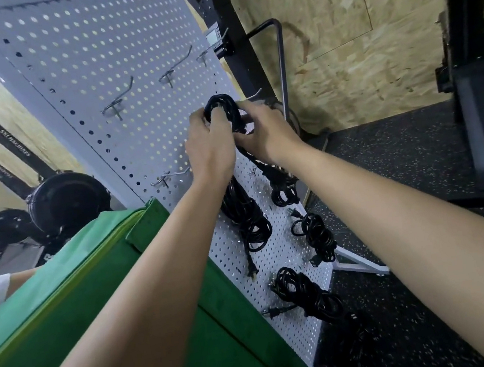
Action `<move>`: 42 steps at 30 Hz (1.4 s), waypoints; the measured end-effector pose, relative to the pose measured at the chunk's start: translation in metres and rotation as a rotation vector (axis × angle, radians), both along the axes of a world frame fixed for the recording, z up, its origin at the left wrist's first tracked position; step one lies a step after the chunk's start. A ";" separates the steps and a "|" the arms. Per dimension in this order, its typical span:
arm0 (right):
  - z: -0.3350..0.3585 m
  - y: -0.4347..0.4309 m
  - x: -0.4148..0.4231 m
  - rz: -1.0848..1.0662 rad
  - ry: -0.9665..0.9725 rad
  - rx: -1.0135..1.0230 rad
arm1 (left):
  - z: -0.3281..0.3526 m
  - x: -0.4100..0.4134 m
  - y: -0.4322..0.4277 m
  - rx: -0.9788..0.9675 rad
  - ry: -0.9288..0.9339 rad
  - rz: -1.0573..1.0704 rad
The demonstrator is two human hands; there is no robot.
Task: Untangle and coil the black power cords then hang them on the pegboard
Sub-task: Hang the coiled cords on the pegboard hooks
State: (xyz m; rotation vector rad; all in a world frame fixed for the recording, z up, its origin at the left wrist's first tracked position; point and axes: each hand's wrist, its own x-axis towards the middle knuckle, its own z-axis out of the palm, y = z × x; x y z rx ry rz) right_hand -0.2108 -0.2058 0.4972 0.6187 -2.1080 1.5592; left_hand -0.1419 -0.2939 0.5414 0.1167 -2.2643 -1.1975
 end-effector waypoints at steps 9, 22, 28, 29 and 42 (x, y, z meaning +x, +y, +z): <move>0.004 -0.002 0.008 0.058 -0.093 0.079 | -0.019 0.001 -0.001 0.004 0.009 0.009; -0.035 0.033 0.038 0.049 -0.164 0.013 | -0.061 0.027 0.026 0.002 0.192 -0.065; -0.067 0.078 0.064 -0.029 -0.198 0.218 | -0.109 0.036 0.037 -0.065 0.237 -0.172; -0.075 0.084 0.067 -0.051 -0.222 0.236 | -0.120 0.034 0.040 -0.075 0.216 -0.207; -0.197 0.158 0.061 -0.160 -0.463 0.516 | -0.282 -0.004 0.046 -0.274 -0.212 -0.542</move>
